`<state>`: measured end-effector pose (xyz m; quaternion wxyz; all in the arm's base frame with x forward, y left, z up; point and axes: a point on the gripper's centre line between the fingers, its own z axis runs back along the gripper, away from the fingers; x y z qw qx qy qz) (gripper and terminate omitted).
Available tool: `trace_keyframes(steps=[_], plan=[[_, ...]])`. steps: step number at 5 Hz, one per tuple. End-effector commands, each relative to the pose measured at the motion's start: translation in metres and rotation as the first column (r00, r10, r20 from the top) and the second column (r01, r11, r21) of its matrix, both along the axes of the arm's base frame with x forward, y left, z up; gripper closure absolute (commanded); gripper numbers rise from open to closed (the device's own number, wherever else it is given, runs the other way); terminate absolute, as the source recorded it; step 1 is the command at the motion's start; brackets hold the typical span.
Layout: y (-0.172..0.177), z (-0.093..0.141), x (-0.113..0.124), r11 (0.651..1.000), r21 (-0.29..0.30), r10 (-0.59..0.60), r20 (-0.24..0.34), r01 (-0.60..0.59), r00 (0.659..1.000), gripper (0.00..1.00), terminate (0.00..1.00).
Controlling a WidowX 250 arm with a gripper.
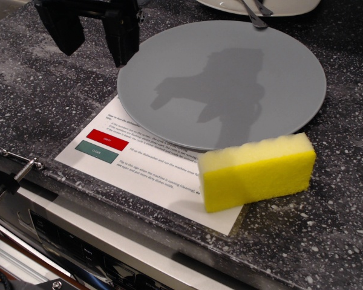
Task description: Pick up sponge and wipe plate
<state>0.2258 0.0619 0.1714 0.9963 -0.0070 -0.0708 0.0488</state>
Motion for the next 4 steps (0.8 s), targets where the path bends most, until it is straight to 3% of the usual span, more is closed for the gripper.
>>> trace_keyframes(steps=[1,2,3,4], plan=[[0.0,0.0,0.0,1.0,0.0,0.0,0.0,0.0,1.0,0.0,0.0],[-0.036,-0.002,0.001,0.97,-0.034,-0.24,-0.044,0.239,0.97,0.0,0.0],[-0.064,-0.006,-0.004,0.906,-0.067,-0.417,0.007,0.417,0.909,0.0,0.0],[-0.085,-0.01,-0.001,0.891,-0.124,-0.431,0.069,0.437,0.899,0.0,0.0]])
